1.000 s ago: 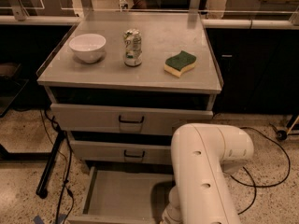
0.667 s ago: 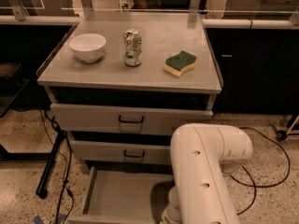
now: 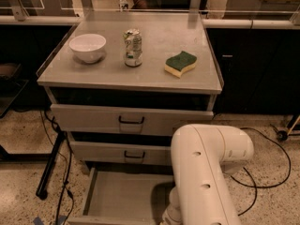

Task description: Open bottom drawer

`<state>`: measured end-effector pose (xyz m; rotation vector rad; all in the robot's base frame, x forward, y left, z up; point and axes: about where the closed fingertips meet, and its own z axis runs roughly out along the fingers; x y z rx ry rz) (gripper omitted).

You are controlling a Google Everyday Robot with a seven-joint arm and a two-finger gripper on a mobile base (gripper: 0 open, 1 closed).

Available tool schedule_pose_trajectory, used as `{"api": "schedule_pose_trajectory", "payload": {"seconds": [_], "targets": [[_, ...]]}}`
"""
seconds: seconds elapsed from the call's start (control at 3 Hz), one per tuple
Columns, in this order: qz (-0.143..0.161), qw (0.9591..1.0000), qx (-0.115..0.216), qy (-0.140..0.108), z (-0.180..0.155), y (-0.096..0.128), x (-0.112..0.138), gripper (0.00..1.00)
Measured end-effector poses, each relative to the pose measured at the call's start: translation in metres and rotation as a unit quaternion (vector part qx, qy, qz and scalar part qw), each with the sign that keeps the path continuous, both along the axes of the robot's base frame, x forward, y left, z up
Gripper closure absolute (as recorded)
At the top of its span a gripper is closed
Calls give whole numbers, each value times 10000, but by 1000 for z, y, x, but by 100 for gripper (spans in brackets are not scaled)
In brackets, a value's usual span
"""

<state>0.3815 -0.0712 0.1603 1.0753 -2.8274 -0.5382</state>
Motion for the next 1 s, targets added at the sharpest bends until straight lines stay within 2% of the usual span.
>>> {"api": "schedule_pose_trajectory", "payload": {"seconds": [0.33, 0.67, 1.0], "targets": [[0, 10000, 0, 0, 0, 0, 0, 16], [1, 10000, 0, 2, 0, 0, 0, 0], [1, 10000, 0, 2, 0, 0, 0, 0]]}}
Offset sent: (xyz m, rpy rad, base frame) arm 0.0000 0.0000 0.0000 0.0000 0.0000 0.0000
